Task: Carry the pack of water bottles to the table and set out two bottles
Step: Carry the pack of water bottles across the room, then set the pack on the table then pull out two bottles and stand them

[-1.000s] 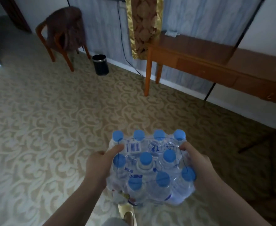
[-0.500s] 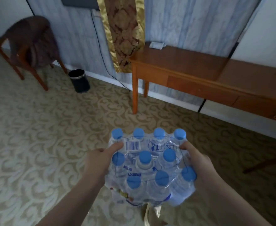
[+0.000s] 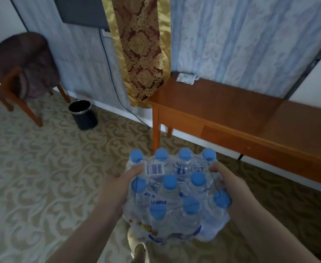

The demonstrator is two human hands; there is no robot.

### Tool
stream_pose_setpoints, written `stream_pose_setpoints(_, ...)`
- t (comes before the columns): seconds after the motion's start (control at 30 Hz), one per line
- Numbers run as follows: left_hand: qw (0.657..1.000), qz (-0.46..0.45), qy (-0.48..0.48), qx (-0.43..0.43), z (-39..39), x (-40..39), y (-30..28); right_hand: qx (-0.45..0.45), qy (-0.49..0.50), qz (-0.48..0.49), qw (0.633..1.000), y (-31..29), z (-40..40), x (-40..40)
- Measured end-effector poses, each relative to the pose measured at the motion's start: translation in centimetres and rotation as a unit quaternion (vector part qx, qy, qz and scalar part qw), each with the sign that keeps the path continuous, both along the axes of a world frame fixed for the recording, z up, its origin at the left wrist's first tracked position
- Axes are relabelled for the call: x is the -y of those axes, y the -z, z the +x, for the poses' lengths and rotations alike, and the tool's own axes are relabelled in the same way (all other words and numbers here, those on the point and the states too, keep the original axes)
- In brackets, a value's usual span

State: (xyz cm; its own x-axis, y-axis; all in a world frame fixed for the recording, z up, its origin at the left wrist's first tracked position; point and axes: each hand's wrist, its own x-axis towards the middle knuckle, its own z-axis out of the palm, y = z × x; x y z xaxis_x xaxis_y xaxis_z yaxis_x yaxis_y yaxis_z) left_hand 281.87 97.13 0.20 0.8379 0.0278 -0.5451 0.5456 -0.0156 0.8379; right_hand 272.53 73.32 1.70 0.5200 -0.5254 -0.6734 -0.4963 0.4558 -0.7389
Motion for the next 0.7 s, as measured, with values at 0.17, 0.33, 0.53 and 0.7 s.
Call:
stream_pose_setpoints(0.17,0.999,-0.004,0.049,0.016,12.0,2.0,-1.3,0.026,0.049,-0.004,0.998,-0.1,10.4,1.4)
stream_pose_setpoints(0.33,0.995,0.003,0.101,0.02,23.1,5.6,-3.3,0.05,0.091,0.008,0.995,-1.2,19.9,4.6)
stream_pose_setpoints(0.53,0.991,-0.037,0.123,0.049,33.2,12.5,-6.1,0.082,0.089,0.016,0.992,-3.2,28.9,11.1)
stream_pose_setpoints(0.7,0.99,-0.04,0.117,0.061,39.4,19.3,-7.6,0.102,0.109,0.002,0.989,-4.2,35.0,17.1)
